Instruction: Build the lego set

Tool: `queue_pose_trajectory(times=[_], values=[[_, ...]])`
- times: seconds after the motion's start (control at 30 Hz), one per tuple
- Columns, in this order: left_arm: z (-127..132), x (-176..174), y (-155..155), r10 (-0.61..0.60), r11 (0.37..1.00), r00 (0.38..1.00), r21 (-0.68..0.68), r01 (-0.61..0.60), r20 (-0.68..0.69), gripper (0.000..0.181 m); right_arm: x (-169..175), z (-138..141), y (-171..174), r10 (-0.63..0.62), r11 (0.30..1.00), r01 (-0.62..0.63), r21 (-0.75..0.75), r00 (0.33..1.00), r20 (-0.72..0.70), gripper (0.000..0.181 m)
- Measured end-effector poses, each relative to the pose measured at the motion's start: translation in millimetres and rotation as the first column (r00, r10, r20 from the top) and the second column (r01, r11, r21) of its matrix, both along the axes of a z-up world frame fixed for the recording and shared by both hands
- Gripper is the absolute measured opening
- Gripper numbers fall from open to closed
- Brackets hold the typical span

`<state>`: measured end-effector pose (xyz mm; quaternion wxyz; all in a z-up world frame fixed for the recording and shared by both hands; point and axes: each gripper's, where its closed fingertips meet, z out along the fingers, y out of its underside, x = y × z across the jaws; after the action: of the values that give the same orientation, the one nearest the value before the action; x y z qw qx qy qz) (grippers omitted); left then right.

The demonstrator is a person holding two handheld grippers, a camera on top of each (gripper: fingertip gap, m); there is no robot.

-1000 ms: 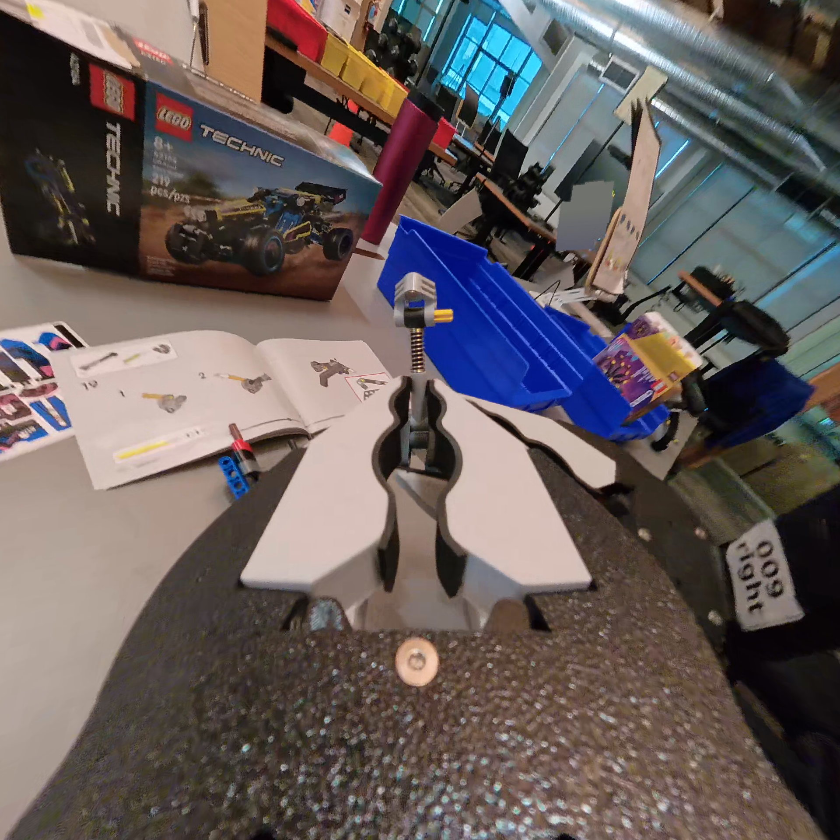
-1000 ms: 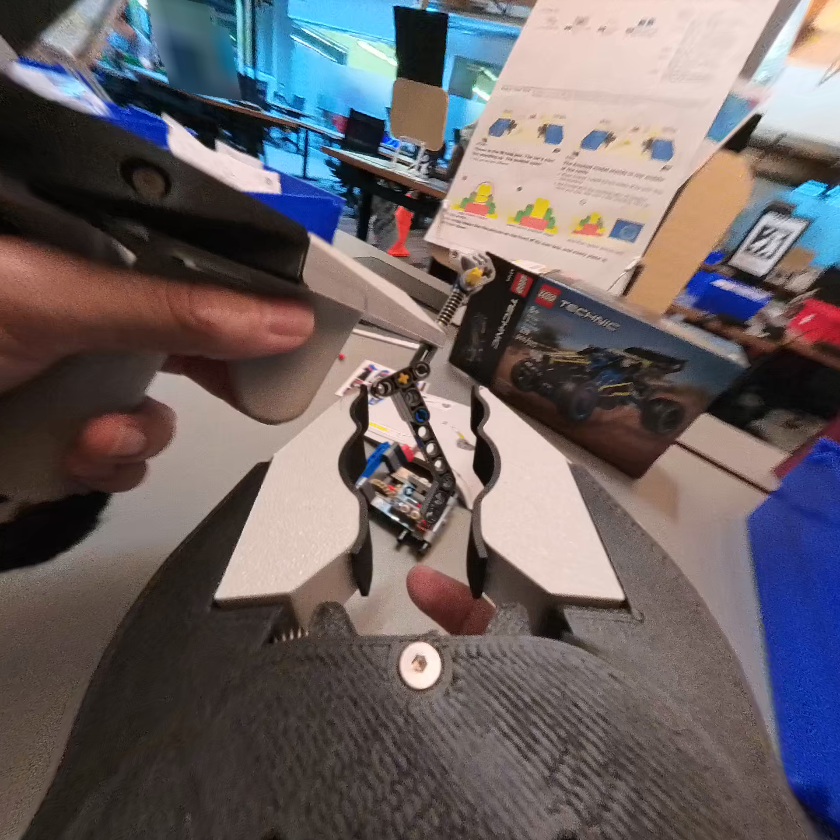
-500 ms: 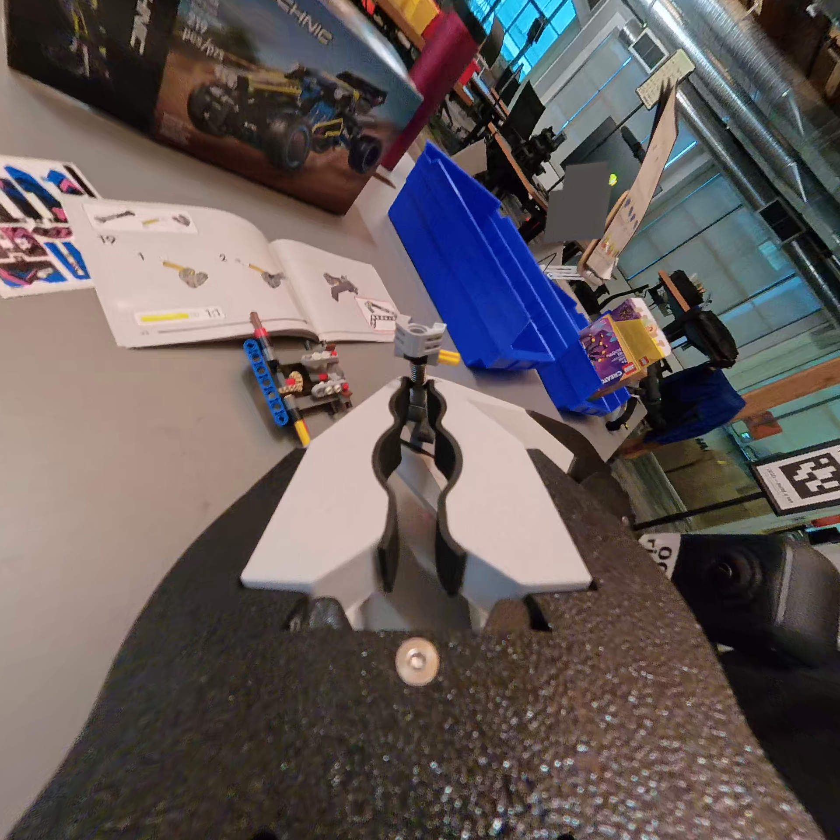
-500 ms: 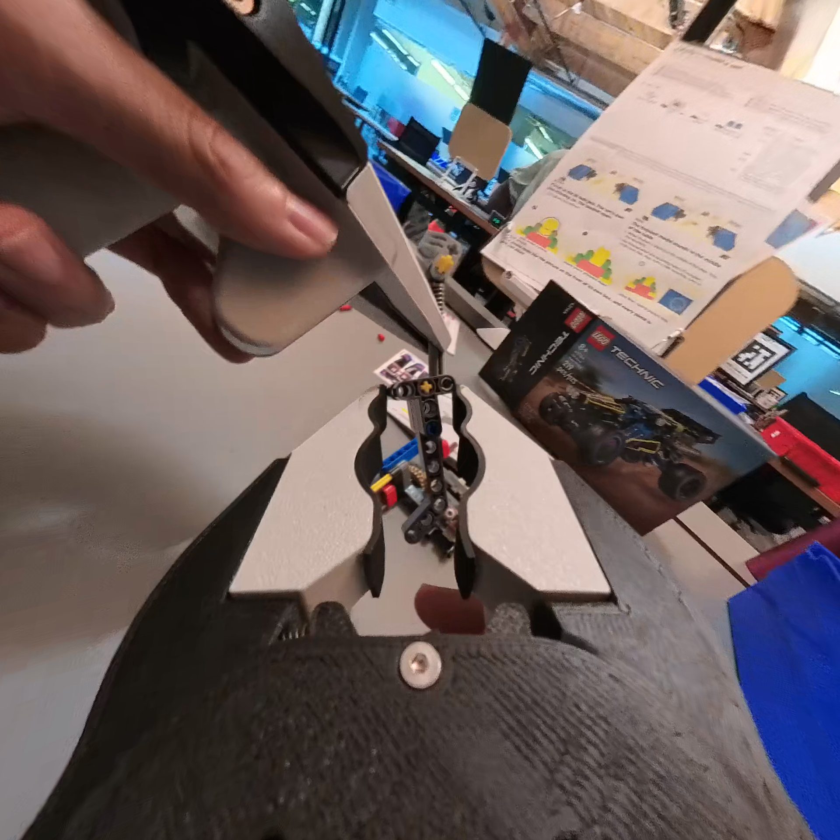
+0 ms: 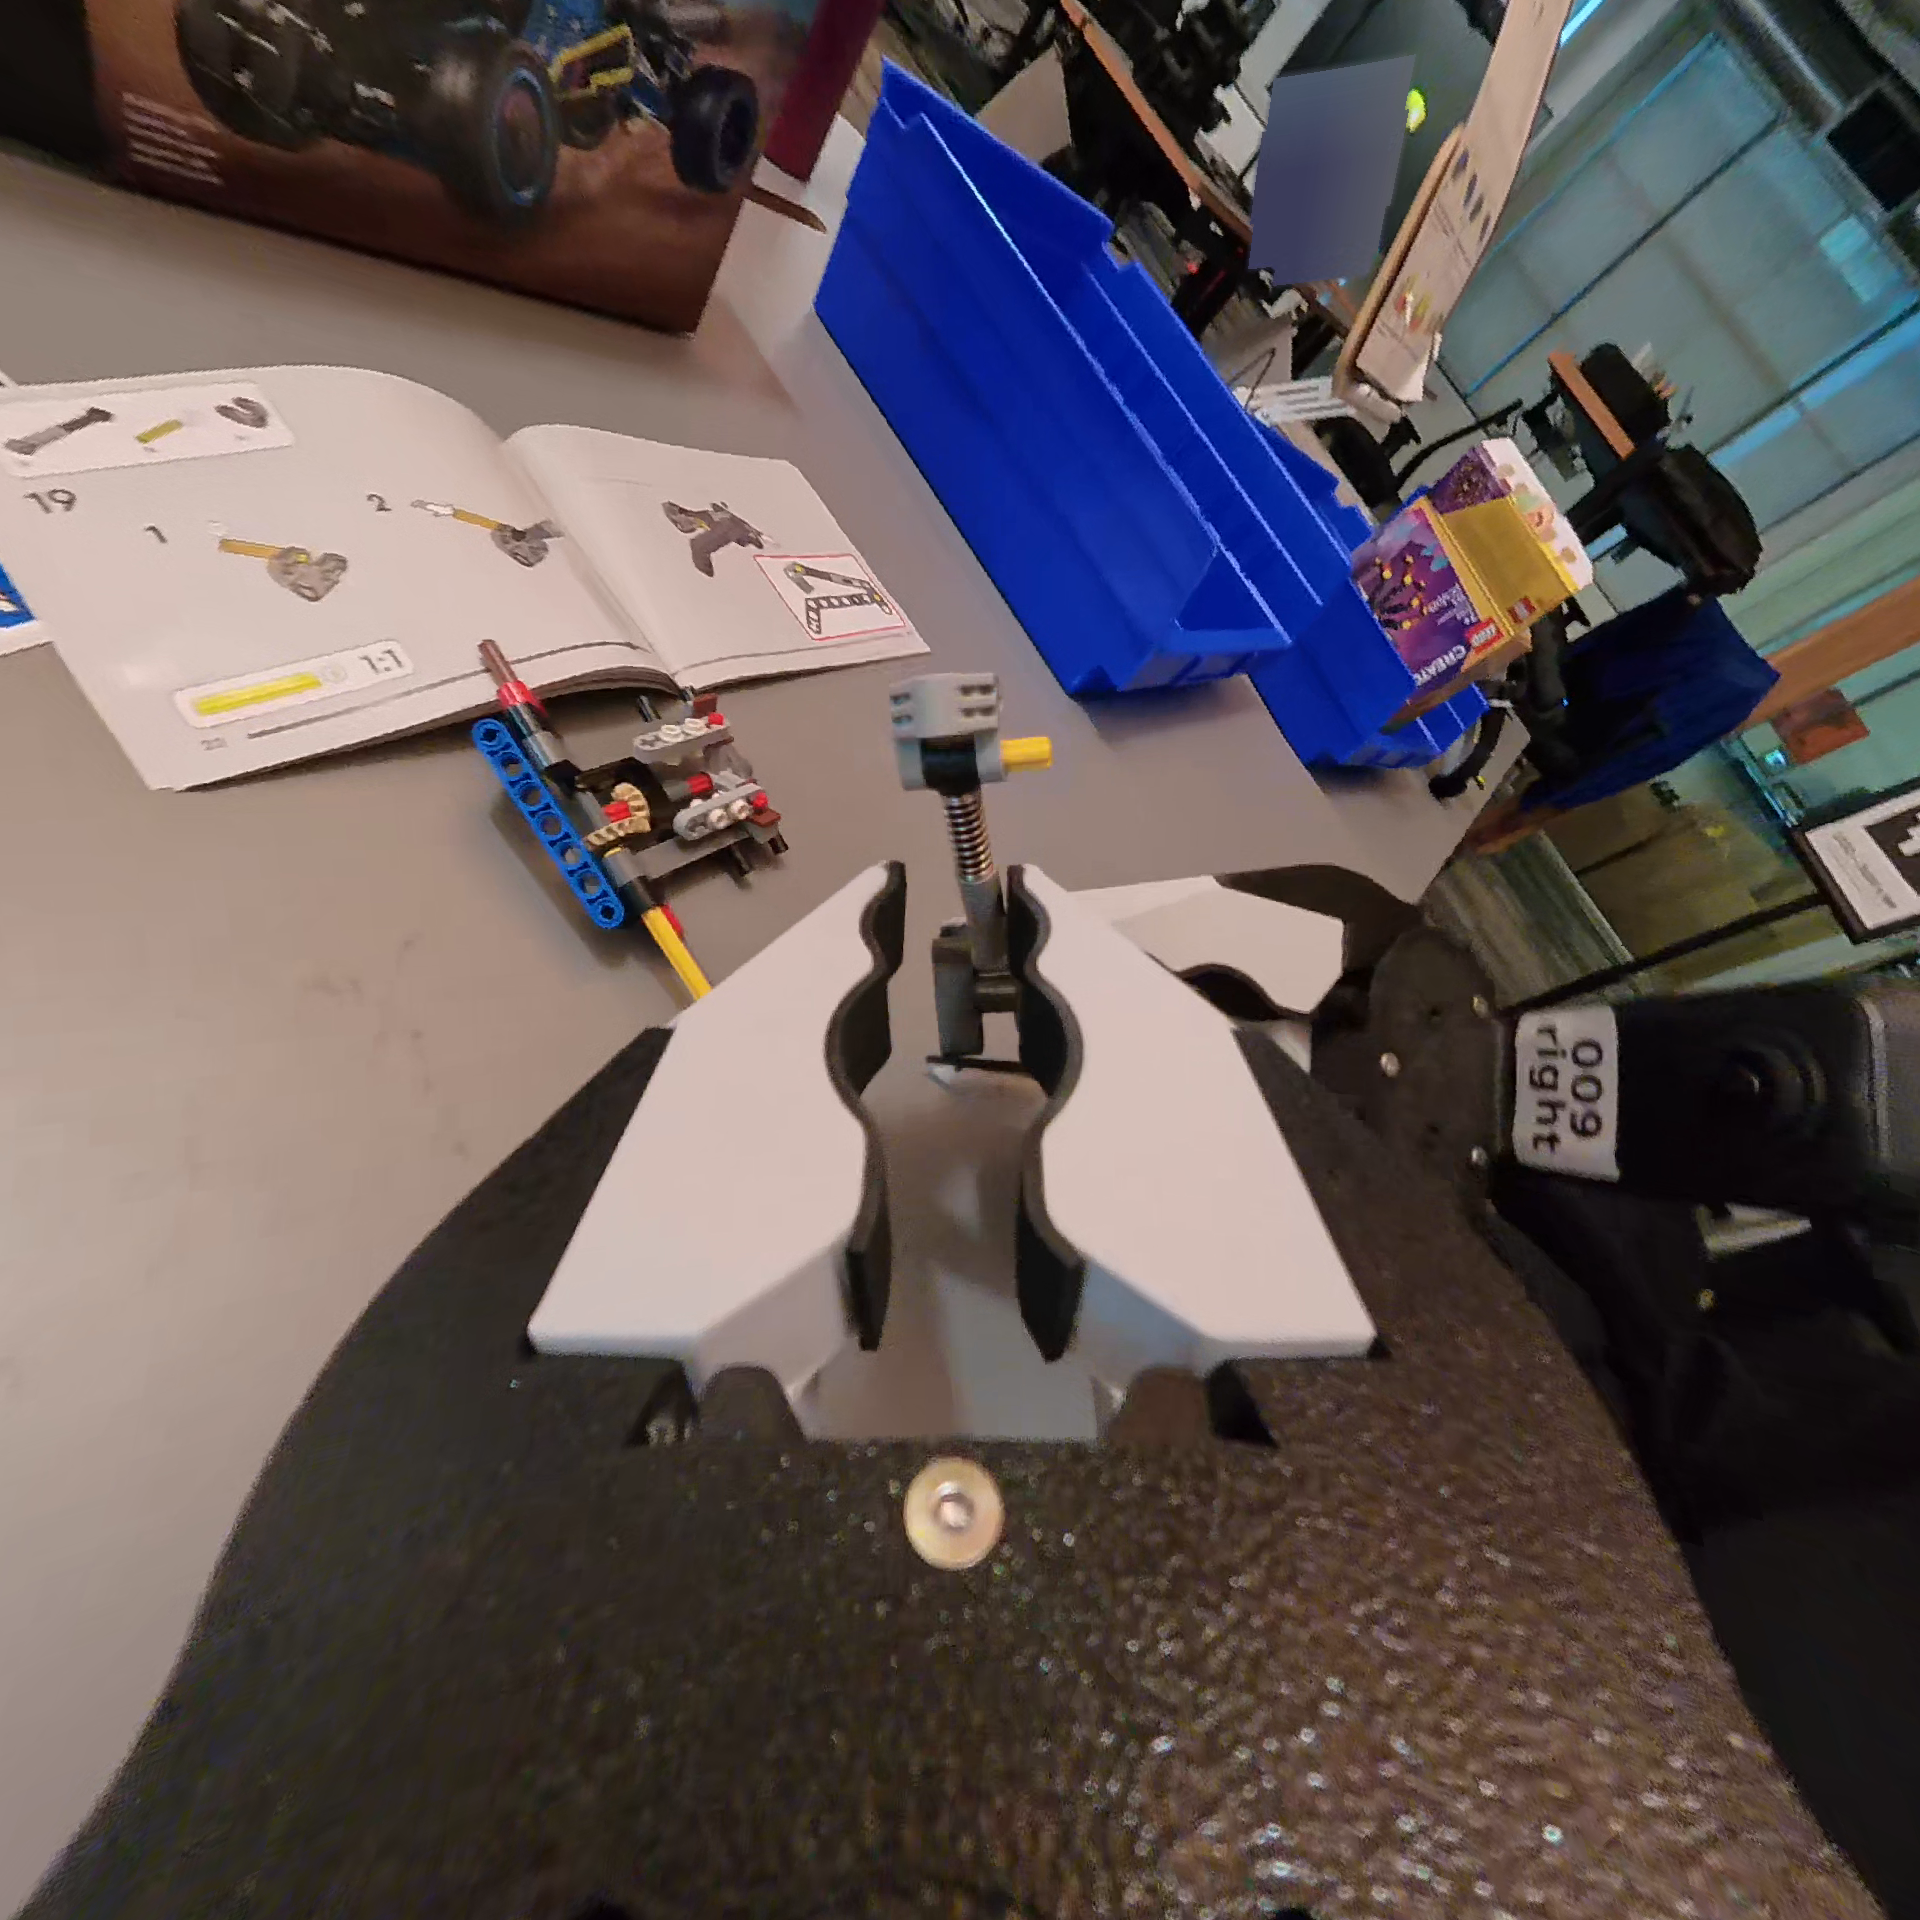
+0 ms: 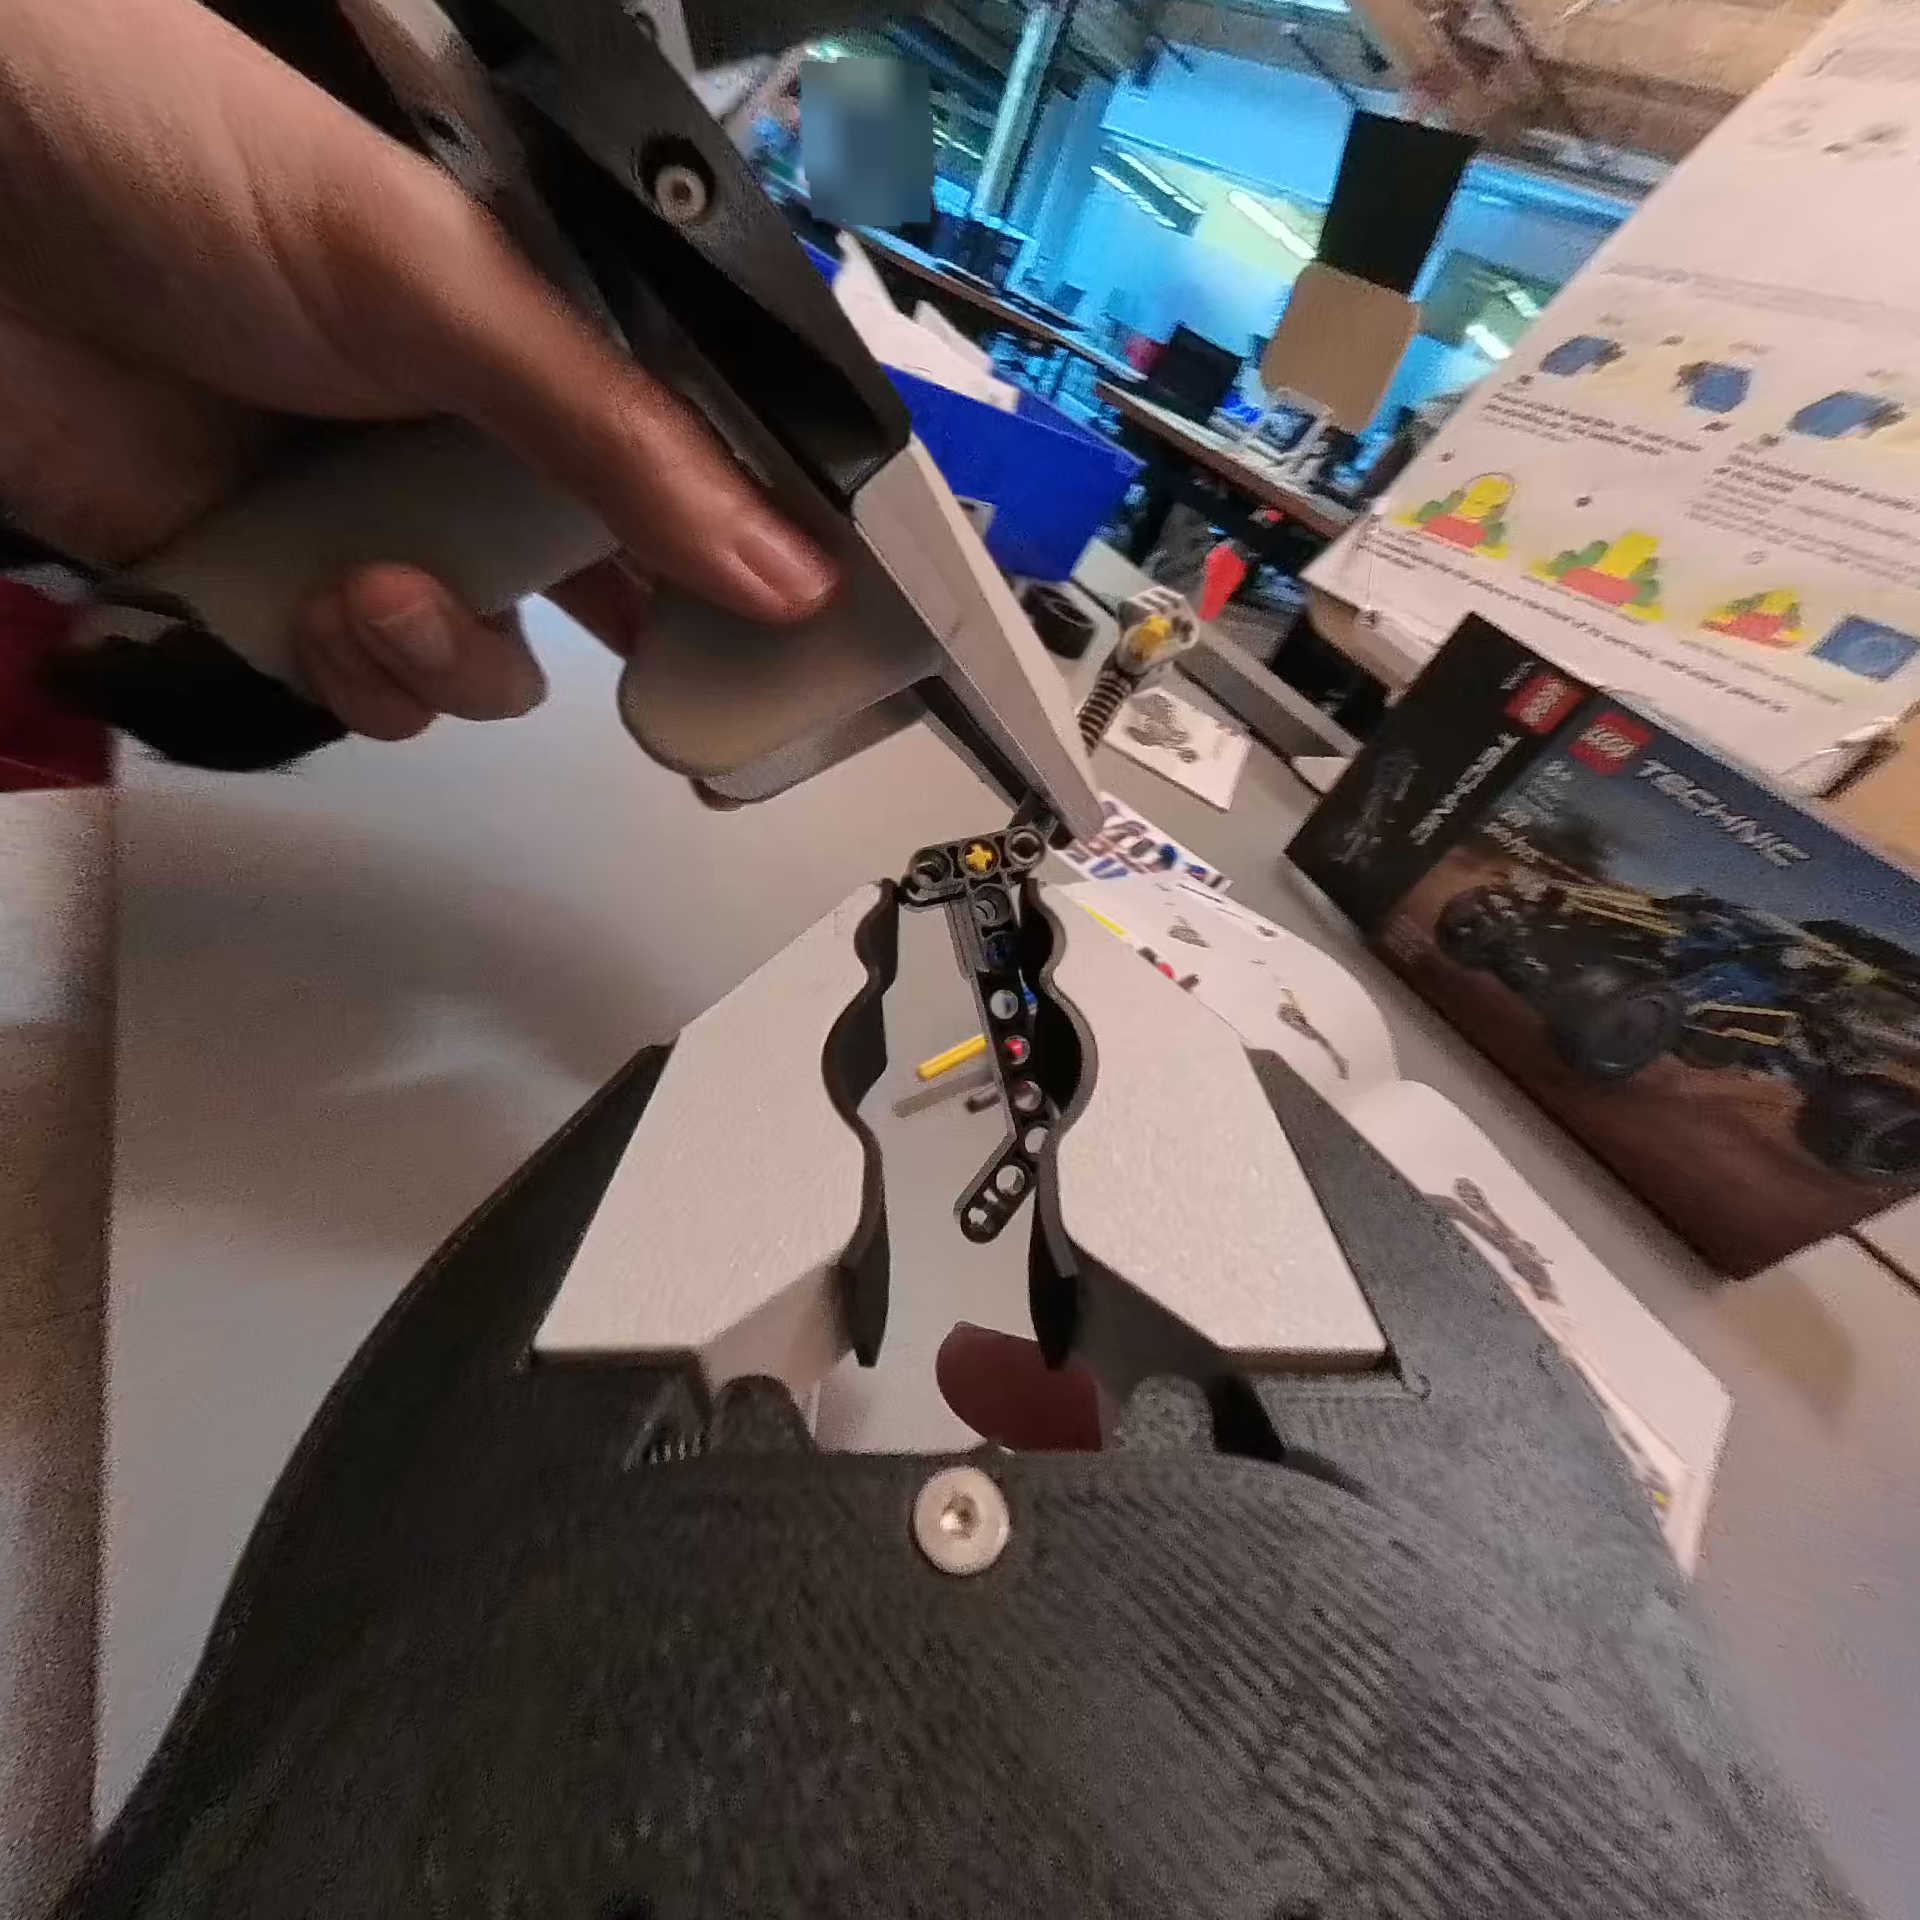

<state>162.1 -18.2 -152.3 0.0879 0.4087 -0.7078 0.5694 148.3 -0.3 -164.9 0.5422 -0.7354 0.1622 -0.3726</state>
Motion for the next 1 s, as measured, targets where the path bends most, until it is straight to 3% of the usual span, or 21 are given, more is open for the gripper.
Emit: queue_pose_trajectory(times=[0.27, 0.43, 0.57, 0.7, 0.87, 1.0], values=[[10, -12, -9, -0.142, 0.988, 0.989, -0.058, 0.145, 0.043, 0.030, -16, 17, -15, 0.215, 0.958, -0.168, 0.231, 0.956, -0.198, 0.021], [21, -22, -9, -0.284, 0.958, 0.919, 0.049, 0.281, 0.275, 0.037, -25, 23, -33, 0.360, 0.885, -0.222, 0.410, 0.884, -0.298, 0.020], [26, -15, -4, -0.372, 0.926, 0.779, 0.260, 0.274, 0.505, 0.040, -37, 37, -45, 0.507, 0.781, -0.283, 0.557, 0.807, -0.301, 0.019], [36, -5, -5, -0.478, 0.872, 0.580, 0.433, 0.228, 0.660, 0.045, -47, 36, -48, 0.592, 0.726, -0.311, 0.613, 0.737, -0.327, 0.019], [37, -10, -18, -0.594, 0.803, 0.364, 0.554, 0.218, 0.718, 0.041, -61, 46, -50, 0.706, 0.613, -0.355, 0.706, 0.646, -0.288, 0.018], [40, -29, -31, -0.637, 0.769, 0.227, 0.584, 0.261, 0.737, 0.038, -70, 47, -49, 0.768, 0.552, -0.376, 0.745, 0.578, -0.277, 0.018]])
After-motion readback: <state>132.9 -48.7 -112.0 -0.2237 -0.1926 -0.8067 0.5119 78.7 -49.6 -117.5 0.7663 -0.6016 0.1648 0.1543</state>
